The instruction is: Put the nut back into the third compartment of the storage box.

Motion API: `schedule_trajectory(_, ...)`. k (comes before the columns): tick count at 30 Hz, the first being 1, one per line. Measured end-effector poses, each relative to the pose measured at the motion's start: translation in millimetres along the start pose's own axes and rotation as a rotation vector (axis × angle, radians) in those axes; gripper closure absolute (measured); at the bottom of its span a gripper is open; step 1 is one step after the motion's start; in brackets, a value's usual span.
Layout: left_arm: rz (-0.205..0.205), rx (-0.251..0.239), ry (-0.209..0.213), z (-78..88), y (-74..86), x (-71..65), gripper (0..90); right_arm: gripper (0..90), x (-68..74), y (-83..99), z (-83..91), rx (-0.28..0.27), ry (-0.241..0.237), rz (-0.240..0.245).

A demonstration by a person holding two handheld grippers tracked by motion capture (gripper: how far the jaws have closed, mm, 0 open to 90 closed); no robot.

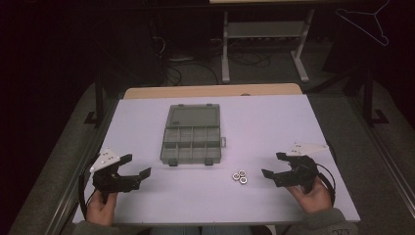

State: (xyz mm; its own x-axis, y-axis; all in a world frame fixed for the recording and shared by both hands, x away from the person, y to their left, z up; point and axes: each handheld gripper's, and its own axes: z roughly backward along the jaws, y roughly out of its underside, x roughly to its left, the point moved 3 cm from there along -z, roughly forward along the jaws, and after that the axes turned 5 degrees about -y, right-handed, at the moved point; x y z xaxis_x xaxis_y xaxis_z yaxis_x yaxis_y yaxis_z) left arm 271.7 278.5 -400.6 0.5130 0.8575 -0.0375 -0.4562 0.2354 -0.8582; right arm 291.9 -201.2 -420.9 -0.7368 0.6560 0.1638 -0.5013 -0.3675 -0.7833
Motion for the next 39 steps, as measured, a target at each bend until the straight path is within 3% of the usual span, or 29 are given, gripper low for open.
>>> schedule_trajectory(6, -0.001, 0.006, -0.002, 0.4, 0.0, 1.1, 12.8, 21.9, 3.2, -13.6, -8.9, 0.047, -0.019, 0.037)
schedule_trajectory(11, 0.002, -0.002, -0.002, -0.2, -0.4, 1.2, 12.8, 30.9, 8.0, -23.6, -26.4, 0.131, -0.053, 0.087)
schedule_trajectory(22, 0.008, -0.008, 0.002, -1.1, -0.6, 1.0, 12.8, 45.6, 3.2, -27.5, -52.6, 0.260, -0.118, 0.100)
schedule_trajectory(26, 0.013, -0.003, 0.005, -1.4, -0.7, 0.9, 12.8, 49.6, 4.4, -27.1, -64.6, 0.314, -0.140, 0.126)
schedule_trajectory(39, 0.011, -0.001, 0.009, -1.6, -1.4, 1.2, 12.8, 54.8, 8.1, -22.7, -86.2, 0.384, -0.181, 0.199)
